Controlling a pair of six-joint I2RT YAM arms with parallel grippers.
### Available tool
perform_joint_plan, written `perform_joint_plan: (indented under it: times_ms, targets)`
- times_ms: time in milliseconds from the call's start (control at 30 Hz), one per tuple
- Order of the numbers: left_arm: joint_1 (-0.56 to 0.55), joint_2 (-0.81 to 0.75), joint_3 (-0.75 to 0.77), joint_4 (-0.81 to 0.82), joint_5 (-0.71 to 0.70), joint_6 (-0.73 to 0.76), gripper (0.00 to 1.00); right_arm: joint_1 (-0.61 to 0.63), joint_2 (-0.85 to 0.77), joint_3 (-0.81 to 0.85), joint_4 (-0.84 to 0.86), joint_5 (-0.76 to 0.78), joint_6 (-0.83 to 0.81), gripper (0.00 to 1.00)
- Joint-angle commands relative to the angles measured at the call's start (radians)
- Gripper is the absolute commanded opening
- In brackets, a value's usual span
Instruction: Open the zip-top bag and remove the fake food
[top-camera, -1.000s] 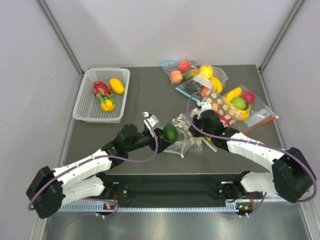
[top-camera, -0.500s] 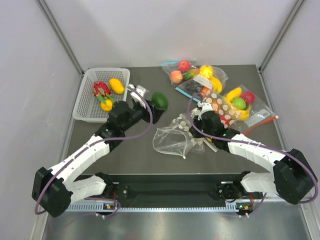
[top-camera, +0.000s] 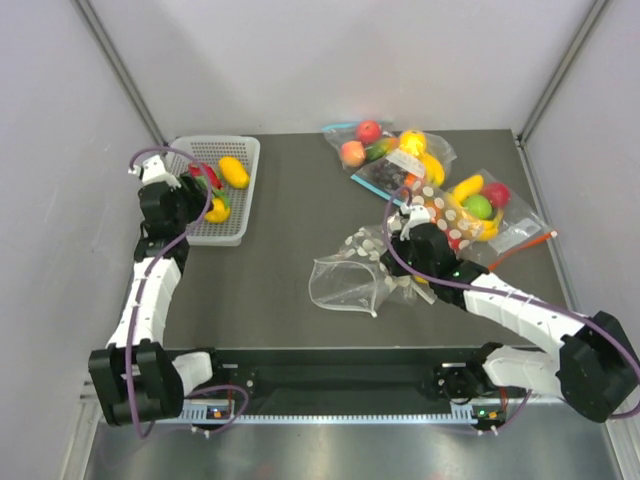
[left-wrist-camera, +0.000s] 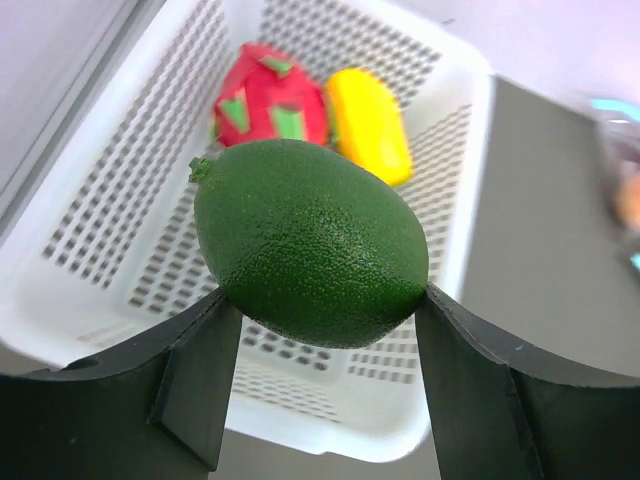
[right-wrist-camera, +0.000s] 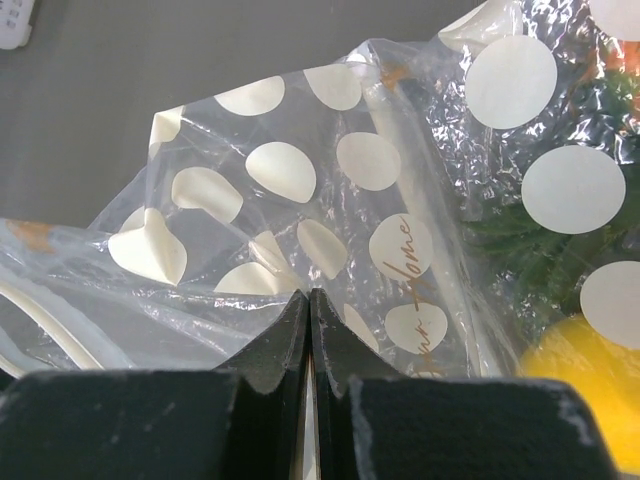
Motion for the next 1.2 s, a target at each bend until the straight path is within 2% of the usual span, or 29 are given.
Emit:
perform_joint_plan:
  times_ms: [0,67,200,467,633,800,867,900,933,1000,1167]
  targets:
    - [0.034,0.041,0.004,-0.022,0.012,-0.011,0.39,-0.001,-0.057,-0.003,0.006,0.006,-0.017,0.0]
    - [0.039,0.066,0.004,-0.017,0.012,-0.008,0.43,-0.003,-0.074,-0.002,-0.003,0.009,-0.022,0.0]
    - [0.062,0.108,0.016,-0.022,-0.042,-0.012,0.58,-0.003,-0.1,0.002,-0.02,0.009,-0.025,0.0]
    - [0.088,0.107,0.022,-0.042,-0.093,-0.012,0.92,-0.004,-0.115,0.008,-0.028,0.006,-0.039,0.0]
    - [0.103,0.11,0.041,-0.037,-0.105,-0.009,0.99,-0.004,-0.108,0.02,-0.023,-0.003,-0.04,0.0]
    - [0.103,0.093,0.038,-0.029,-0.004,-0.001,0.99,-0.004,-0.109,0.026,-0.023,-0.014,-0.043,0.0]
    - [0.102,0.072,0.03,-0.029,0.028,0.006,0.99,-0.003,-0.106,0.038,-0.032,-0.023,-0.051,0.09]
    - [0.097,0.047,0.028,-0.031,0.033,0.008,0.99,-0.001,-0.105,0.044,-0.037,-0.031,-0.062,0.33]
    - [0.091,0.034,0.03,-0.045,0.029,0.006,0.99,-0.003,-0.102,0.061,-0.047,-0.034,-0.068,0.47]
    - [0.074,-0.009,0.041,-0.068,0.033,0.008,0.99,-0.003,-0.095,0.078,-0.075,-0.04,-0.085,0.66]
    - [0.045,-0.098,0.102,-0.19,0.039,0.008,0.99,-0.003,-0.135,0.132,-0.135,0.003,-0.116,0.79]
